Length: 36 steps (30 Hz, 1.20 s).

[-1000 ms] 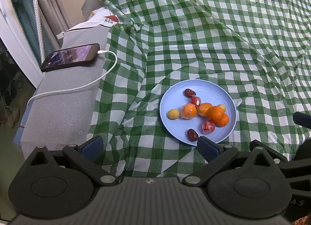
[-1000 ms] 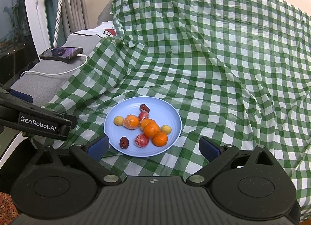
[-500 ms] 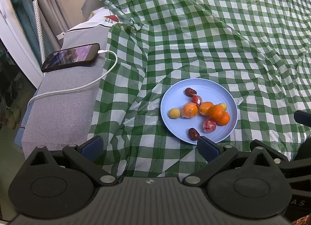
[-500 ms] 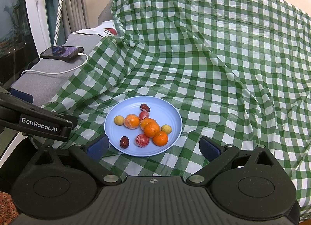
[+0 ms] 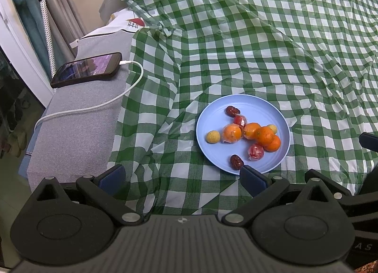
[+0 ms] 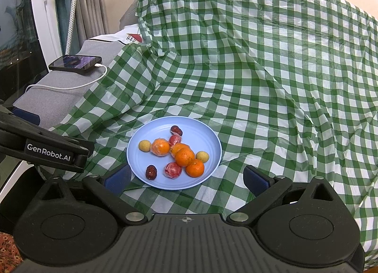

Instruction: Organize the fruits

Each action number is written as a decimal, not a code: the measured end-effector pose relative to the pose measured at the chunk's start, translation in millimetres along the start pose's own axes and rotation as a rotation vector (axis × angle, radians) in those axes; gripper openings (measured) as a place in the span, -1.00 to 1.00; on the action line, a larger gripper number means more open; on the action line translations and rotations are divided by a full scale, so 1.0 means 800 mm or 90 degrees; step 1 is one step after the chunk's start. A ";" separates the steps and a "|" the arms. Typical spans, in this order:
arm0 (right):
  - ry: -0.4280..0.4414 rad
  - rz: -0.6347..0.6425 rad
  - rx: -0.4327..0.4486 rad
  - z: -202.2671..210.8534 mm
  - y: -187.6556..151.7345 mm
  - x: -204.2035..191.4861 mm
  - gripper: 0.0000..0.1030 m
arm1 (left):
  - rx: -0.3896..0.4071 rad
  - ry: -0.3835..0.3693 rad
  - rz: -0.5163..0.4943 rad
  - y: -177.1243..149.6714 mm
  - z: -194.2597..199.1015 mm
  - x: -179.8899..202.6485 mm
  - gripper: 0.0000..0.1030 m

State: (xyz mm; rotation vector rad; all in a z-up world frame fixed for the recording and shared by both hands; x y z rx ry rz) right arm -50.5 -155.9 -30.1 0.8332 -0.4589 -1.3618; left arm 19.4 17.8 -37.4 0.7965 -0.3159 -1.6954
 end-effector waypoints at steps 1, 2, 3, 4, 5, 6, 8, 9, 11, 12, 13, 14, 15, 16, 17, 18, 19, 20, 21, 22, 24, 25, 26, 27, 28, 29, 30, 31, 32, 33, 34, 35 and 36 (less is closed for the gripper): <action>0.000 0.000 0.000 0.000 0.000 0.000 0.98 | 0.000 0.000 -0.001 -0.001 0.000 0.001 0.99; 0.000 0.001 0.000 0.000 0.000 0.000 0.98 | 0.000 0.001 -0.001 0.000 -0.001 0.000 0.99; 0.001 0.001 0.000 0.000 0.000 0.001 0.98 | -0.001 0.001 -0.002 -0.001 -0.001 0.000 0.99; 0.001 0.001 0.000 0.000 0.000 0.001 0.98 | -0.001 0.001 -0.002 0.000 -0.001 0.000 0.99; 0.001 0.001 0.000 0.000 0.000 0.000 0.98 | -0.001 0.000 -0.003 -0.001 -0.001 0.000 0.99; 0.001 0.001 0.000 0.000 0.000 0.000 0.98 | 0.000 -0.001 -0.005 -0.001 -0.001 0.001 0.99; 0.000 0.001 0.000 0.000 0.000 0.000 0.98 | 0.001 0.000 -0.007 -0.001 -0.002 0.001 0.99; 0.000 0.001 0.000 0.000 0.001 0.000 0.98 | 0.001 0.000 -0.008 -0.001 -0.002 0.001 0.99; 0.000 0.000 0.000 -0.001 0.001 0.000 0.98 | 0.001 0.000 -0.008 -0.001 -0.002 0.001 0.99; 0.000 0.000 0.000 0.000 0.000 0.000 0.98 | 0.001 0.000 -0.008 -0.001 -0.002 0.002 0.99; 0.000 0.000 0.000 0.000 0.000 0.000 0.98 | 0.001 0.001 -0.008 -0.001 -0.002 0.001 0.99; 0.000 0.000 0.000 -0.001 0.001 0.000 0.98 | 0.001 0.001 -0.008 -0.001 -0.002 0.002 0.99; 0.000 0.000 0.000 -0.001 0.000 0.000 0.98 | 0.000 0.000 -0.008 -0.001 -0.002 0.002 0.99; 0.000 0.000 0.000 -0.001 0.000 0.000 0.98 | 0.000 0.000 -0.008 -0.001 -0.002 0.002 0.99; 0.000 0.001 0.000 -0.001 0.001 0.000 0.98 | 0.001 0.000 -0.008 -0.001 -0.002 0.001 0.99; 0.000 0.001 0.000 -0.001 0.000 0.000 0.98 | 0.001 0.000 -0.008 -0.001 -0.002 0.001 0.99; 0.000 0.001 0.000 -0.001 0.000 0.000 0.98 | 0.001 0.000 -0.009 -0.001 -0.002 0.001 0.99; 0.000 0.001 0.000 -0.001 0.001 0.000 0.98 | 0.001 0.000 -0.009 -0.001 -0.002 0.001 0.99; 0.000 0.001 0.000 -0.001 0.000 -0.001 0.98 | 0.001 -0.001 -0.010 -0.001 -0.002 0.002 0.99; 0.000 0.001 0.000 -0.001 0.000 -0.001 0.98 | 0.001 0.000 -0.010 -0.001 -0.002 0.002 0.99; -0.001 0.000 0.000 -0.002 0.001 -0.001 0.98 | 0.001 0.000 -0.010 -0.001 -0.002 0.002 0.99; -0.001 0.000 0.000 -0.001 0.000 -0.001 0.98 | 0.001 0.000 -0.010 -0.001 -0.002 0.002 0.99; -0.001 0.000 0.000 -0.001 0.001 -0.001 0.98 | 0.001 0.000 -0.010 -0.001 -0.002 0.002 0.99; -0.001 0.001 0.000 -0.002 0.001 -0.001 0.98 | 0.001 0.000 -0.009 -0.001 -0.001 0.003 0.99; -0.001 0.001 0.000 -0.001 0.000 -0.001 0.98 | 0.001 0.001 -0.010 -0.001 -0.002 0.002 0.99; 0.000 0.000 0.000 -0.001 0.001 -0.001 0.98 | 0.002 0.001 -0.010 -0.001 -0.002 0.002 0.99; 0.000 0.000 0.000 -0.001 0.000 -0.001 0.98 | 0.001 0.001 -0.011 -0.001 -0.001 0.003 0.99; -0.001 0.000 0.000 -0.001 0.000 -0.001 0.98 | 0.002 0.001 -0.012 -0.001 -0.001 0.002 0.99; 0.000 0.000 0.000 -0.001 0.001 -0.001 0.98 | 0.002 0.003 -0.012 -0.001 -0.001 0.002 0.99; 0.000 0.000 0.000 -0.002 0.001 -0.001 0.98 | 0.003 0.004 -0.012 -0.001 -0.002 0.002 0.99; -0.001 0.000 0.000 -0.001 0.000 -0.001 0.98 | 0.002 0.004 -0.013 -0.001 -0.002 0.001 0.99; 0.000 0.001 0.000 -0.001 0.000 -0.001 0.98 | 0.001 0.004 -0.014 0.000 -0.003 0.001 0.99; 0.000 0.001 0.000 -0.001 0.001 -0.001 0.98 | 0.001 0.004 -0.015 0.000 -0.003 0.002 0.99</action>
Point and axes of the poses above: each gripper's, at about its wrist camera, not at the fingertips, and z roughly against the way its jaws point, x to its right, y to its top, the point moved 5 cm from there along -z, roughly the way its jaws point, and after that the axes turned 10 degrees about y, right-handed, at the moved point
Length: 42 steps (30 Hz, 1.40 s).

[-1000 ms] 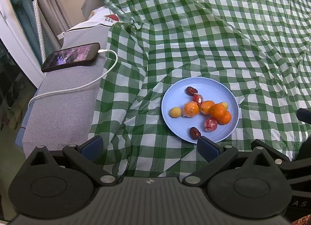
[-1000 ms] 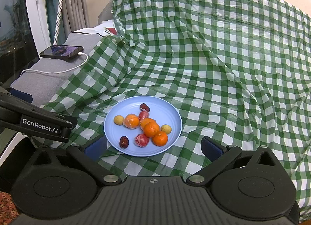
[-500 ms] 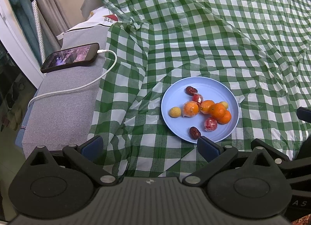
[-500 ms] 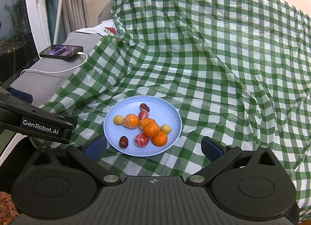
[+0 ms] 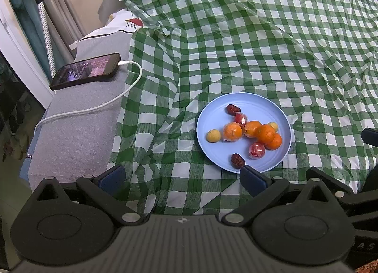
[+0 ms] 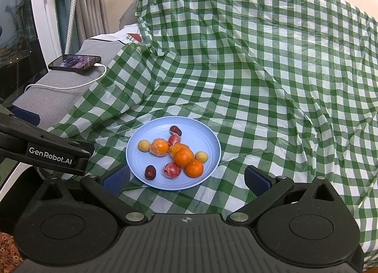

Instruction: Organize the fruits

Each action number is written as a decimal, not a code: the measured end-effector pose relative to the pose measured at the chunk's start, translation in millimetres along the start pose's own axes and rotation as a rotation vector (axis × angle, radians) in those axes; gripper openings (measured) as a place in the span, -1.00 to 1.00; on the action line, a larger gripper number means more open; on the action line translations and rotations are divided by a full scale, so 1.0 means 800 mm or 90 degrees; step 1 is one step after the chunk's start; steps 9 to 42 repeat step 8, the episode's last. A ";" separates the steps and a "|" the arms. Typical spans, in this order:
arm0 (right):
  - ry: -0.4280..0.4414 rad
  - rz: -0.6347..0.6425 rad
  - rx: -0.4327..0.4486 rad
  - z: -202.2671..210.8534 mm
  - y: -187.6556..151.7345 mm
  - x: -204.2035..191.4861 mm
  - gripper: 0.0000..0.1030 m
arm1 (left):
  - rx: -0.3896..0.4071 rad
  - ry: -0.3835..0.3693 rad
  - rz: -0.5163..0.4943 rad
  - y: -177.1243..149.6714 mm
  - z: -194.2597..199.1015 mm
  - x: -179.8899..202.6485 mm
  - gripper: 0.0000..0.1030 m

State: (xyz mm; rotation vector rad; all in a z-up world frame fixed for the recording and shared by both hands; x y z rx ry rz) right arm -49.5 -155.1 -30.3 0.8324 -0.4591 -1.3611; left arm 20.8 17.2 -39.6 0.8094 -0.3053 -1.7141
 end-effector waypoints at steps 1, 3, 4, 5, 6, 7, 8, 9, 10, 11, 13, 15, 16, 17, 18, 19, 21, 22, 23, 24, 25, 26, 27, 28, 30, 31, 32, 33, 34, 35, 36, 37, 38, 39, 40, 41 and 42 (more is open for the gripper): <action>0.000 0.000 0.000 0.000 0.000 0.000 0.98 | 0.000 0.000 -0.001 0.000 0.000 0.000 0.99; 0.001 0.000 -0.001 0.000 0.000 0.000 0.98 | 0.002 0.003 -0.003 0.000 -0.001 0.000 0.99; 0.001 0.000 -0.001 0.000 0.000 0.000 0.98 | 0.004 0.004 -0.004 0.000 -0.001 0.000 0.99; 0.001 0.000 0.000 0.000 0.000 0.000 0.98 | 0.006 0.005 -0.007 0.000 -0.001 0.000 0.99; 0.001 0.000 0.000 0.000 0.000 0.000 0.98 | 0.007 0.006 -0.009 0.000 0.000 0.001 0.99; 0.000 0.000 0.000 0.000 0.000 0.000 0.98 | 0.007 0.005 -0.010 -0.001 0.000 0.002 0.99; 0.000 -0.001 0.000 0.000 0.000 0.000 0.98 | 0.006 0.005 -0.009 -0.001 0.000 0.002 0.99; 0.000 -0.001 0.000 0.000 0.000 0.000 0.98 | 0.006 0.005 -0.009 -0.001 0.000 0.002 0.99; 0.000 -0.001 0.000 0.000 0.000 0.000 0.98 | 0.006 0.005 -0.009 -0.001 0.000 0.002 0.99; 0.000 -0.001 0.000 0.000 0.000 0.000 0.98 | 0.006 0.005 -0.009 -0.001 0.000 0.002 0.99; 0.000 -0.001 0.000 0.000 0.000 0.000 0.98 | 0.006 0.005 -0.009 -0.001 0.000 0.002 0.99; 0.000 -0.001 0.000 0.000 0.000 0.000 0.98 | 0.006 0.005 -0.009 -0.001 0.000 0.002 0.99; 0.000 -0.001 0.000 0.000 0.000 0.000 0.98 | 0.006 0.005 -0.009 -0.001 0.000 0.002 0.99; 0.000 -0.001 0.000 0.000 0.000 0.000 0.98 | 0.006 0.005 -0.009 -0.001 0.000 0.002 0.99; 0.000 -0.001 0.000 0.000 0.000 0.000 0.98 | 0.006 0.005 -0.009 -0.001 0.000 0.002 0.99; 0.000 -0.001 0.000 0.000 0.000 0.000 0.98 | 0.006 0.005 -0.009 -0.001 0.000 0.002 0.99; 0.000 -0.001 0.000 0.000 0.000 0.000 0.98 | 0.006 0.005 -0.009 -0.001 0.000 0.002 0.99; 0.000 -0.001 0.000 0.000 0.000 0.000 0.98 | 0.006 0.005 -0.009 -0.001 0.000 0.002 0.99; 0.000 -0.001 0.000 0.000 0.000 0.000 0.98 | 0.006 0.005 -0.009 -0.001 0.000 0.002 0.99; 0.000 -0.001 0.000 0.000 0.000 0.000 0.98 | 0.006 0.005 -0.009 -0.001 0.000 0.002 0.99; 0.000 -0.001 0.000 0.000 0.000 0.000 0.98 | 0.006 0.005 -0.009 -0.001 0.000 0.002 0.99; 0.000 -0.001 0.000 0.000 0.000 0.000 0.98 | 0.006 0.005 -0.009 -0.001 0.000 0.002 0.99; 0.000 -0.001 0.000 0.000 0.000 0.000 0.98 | 0.006 0.005 -0.009 -0.001 0.000 0.002 0.99; 0.000 -0.001 0.000 0.000 0.000 0.000 0.98 | 0.006 0.005 -0.009 -0.001 0.000 0.002 0.99; 0.000 -0.001 0.000 0.000 0.000 0.000 0.98 | 0.006 0.005 -0.009 -0.001 0.000 0.002 0.99; 0.000 -0.001 0.000 0.000 0.000 0.000 0.98 | 0.006 0.005 -0.009 -0.001 0.000 0.002 0.99; 0.000 -0.001 0.000 0.000 0.000 0.000 0.98 | 0.006 0.005 -0.009 -0.001 0.000 0.002 0.99; 0.000 -0.001 0.000 0.000 0.000 0.000 0.98 | 0.006 0.005 -0.009 -0.001 0.000 0.002 0.99; 0.000 -0.001 0.000 0.000 0.000 0.000 0.98 | 0.006 0.005 -0.009 -0.001 0.000 0.002 0.99; 0.000 -0.001 0.000 0.000 0.000 0.000 0.98 | 0.006 0.005 -0.009 -0.001 0.000 0.002 0.99; 0.000 -0.001 0.000 0.000 0.000 0.000 0.98 | 0.006 0.005 -0.009 -0.001 0.000 0.002 0.99; 0.000 -0.001 0.000 0.000 0.000 0.000 0.98 | 0.006 0.005 -0.009 -0.001 0.000 0.002 0.99; 0.000 -0.001 0.000 0.000 0.000 0.000 0.98 | 0.006 0.005 -0.009 -0.001 0.000 0.002 0.99; 0.000 -0.001 0.000 0.000 0.000 0.000 0.98 | 0.006 0.005 -0.009 -0.001 0.000 0.002 0.99; 0.000 -0.001 0.000 0.000 0.000 0.000 0.98 | 0.006 0.005 -0.009 -0.001 0.000 0.002 0.99; 0.000 -0.001 0.000 0.000 0.000 0.000 0.98 | 0.006 0.005 -0.009 -0.001 0.000 0.002 0.99; 0.000 -0.001 0.000 0.000 0.000 0.000 0.98 | 0.006 0.005 -0.009 -0.001 0.000 0.002 0.99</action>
Point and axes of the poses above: each gripper's, at about its wrist camera, not at the fingertips, and z roughly against the way its jaws point, x to its right, y to its top, the point moved 5 cm from there along -z, roughly the way its jaws point, and after that the axes turned 10 degrees about y, right-handed, at the moved point
